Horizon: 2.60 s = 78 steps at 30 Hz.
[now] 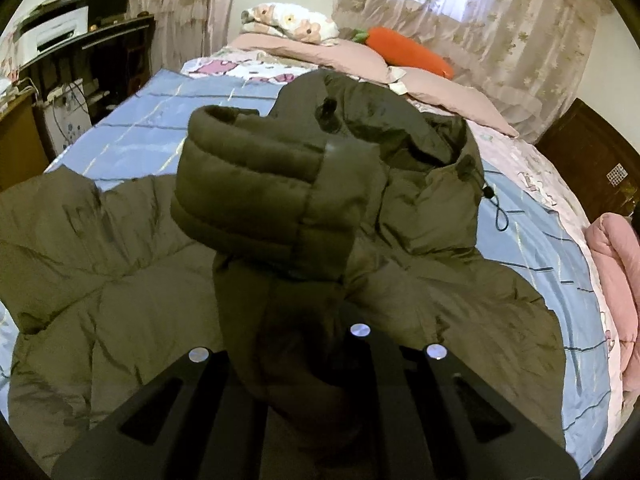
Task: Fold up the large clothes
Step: 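Carry the sleeve across the jacket body toward the hood with the right gripper, then lay the sleeve on the jacket and open the right gripper, then withdraw the right gripper from the folded sleeve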
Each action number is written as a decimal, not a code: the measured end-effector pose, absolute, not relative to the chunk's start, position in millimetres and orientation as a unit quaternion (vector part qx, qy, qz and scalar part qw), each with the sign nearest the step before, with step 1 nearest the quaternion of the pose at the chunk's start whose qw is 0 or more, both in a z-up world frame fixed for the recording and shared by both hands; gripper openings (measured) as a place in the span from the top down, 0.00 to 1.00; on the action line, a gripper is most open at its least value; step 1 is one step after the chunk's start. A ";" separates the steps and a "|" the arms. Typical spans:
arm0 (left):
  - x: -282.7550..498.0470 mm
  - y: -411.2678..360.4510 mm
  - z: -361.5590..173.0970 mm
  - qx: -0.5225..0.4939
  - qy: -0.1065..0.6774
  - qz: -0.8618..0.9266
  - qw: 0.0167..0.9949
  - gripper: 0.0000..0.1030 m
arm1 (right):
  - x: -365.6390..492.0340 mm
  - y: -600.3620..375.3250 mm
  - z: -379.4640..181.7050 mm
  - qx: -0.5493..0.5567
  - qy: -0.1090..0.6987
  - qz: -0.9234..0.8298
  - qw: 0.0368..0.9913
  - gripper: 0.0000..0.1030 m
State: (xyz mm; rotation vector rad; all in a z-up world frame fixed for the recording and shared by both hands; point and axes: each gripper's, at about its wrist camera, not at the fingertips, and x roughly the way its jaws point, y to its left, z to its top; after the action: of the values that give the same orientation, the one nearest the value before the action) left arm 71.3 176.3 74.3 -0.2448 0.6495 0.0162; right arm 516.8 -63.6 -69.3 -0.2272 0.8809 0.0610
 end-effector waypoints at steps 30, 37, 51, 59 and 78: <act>71.8 181.1 73.7 -0.121 0.321 0.014 0.939 0.02 | 514.2 -22.3 -94.3 -0.119 0.451 0.067 0.882 0.30; 70.5 184.7 76.0 -0.117 0.318 0.017 0.941 0.02 | 485.6 -9.5 -51.5 -0.110 0.399 0.106 0.904 0.24; 71.3 176.0 80.5 -0.109 0.321 0.040 0.940 0.02 | 353.1 -71.5 97.2 -0.065 0.312 0.123 0.940 0.18; 74.5 167.0 81.2 -0.107 0.318 0.049 0.941 0.02 | 265.9 -168.0 153.3 -0.023 0.281 0.046 0.958 0.06; 82.1 144.2 85.4 -0.065 0.294 0.115 0.947 0.02 | 134.5 -266.2 123.8 0.035 0.299 -0.018 0.953 0.02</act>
State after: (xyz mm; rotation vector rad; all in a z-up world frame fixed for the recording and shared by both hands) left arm 82.1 144.2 85.4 -0.1327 0.5979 0.2336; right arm 134.5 -266.2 123.8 0.0719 0.6084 -0.0357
